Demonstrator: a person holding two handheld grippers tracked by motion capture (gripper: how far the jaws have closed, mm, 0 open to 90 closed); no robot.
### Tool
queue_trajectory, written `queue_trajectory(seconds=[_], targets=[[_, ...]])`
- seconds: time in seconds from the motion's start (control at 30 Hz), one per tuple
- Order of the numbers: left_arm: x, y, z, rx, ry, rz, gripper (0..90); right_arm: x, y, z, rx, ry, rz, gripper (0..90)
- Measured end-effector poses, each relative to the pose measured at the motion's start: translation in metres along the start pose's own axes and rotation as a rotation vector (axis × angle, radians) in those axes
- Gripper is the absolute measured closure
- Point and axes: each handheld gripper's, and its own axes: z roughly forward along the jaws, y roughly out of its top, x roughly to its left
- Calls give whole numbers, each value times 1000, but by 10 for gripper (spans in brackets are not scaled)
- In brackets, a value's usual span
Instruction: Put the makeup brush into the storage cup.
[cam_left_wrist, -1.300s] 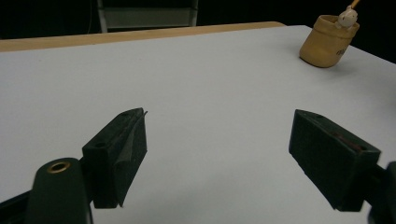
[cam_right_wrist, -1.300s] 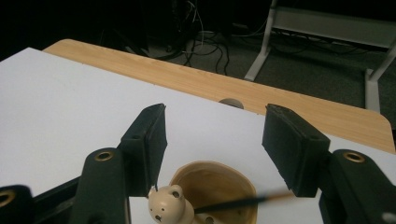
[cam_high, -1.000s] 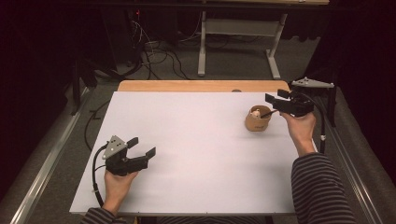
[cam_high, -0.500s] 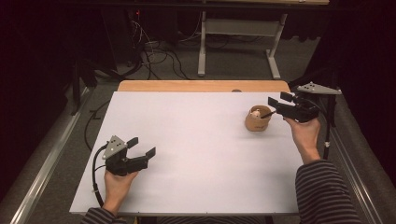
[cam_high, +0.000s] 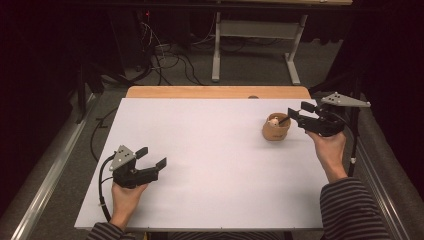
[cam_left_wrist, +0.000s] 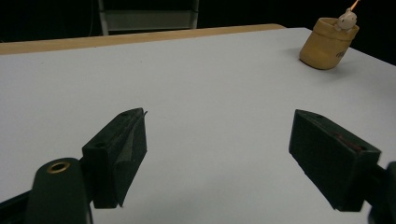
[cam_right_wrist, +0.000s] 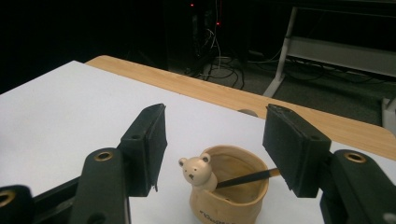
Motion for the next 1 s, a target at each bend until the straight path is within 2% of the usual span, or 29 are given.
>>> queue_trajectory(seconds=[0.83, 1.0], targets=[[-2, 0, -2, -19, -1, 7, 201, 22, -16, -26, -18, 97, -40, 410], [-3, 0, -2, -18, -3, 8, 203, 25, -19, -29, -19, 100, -45, 409]])
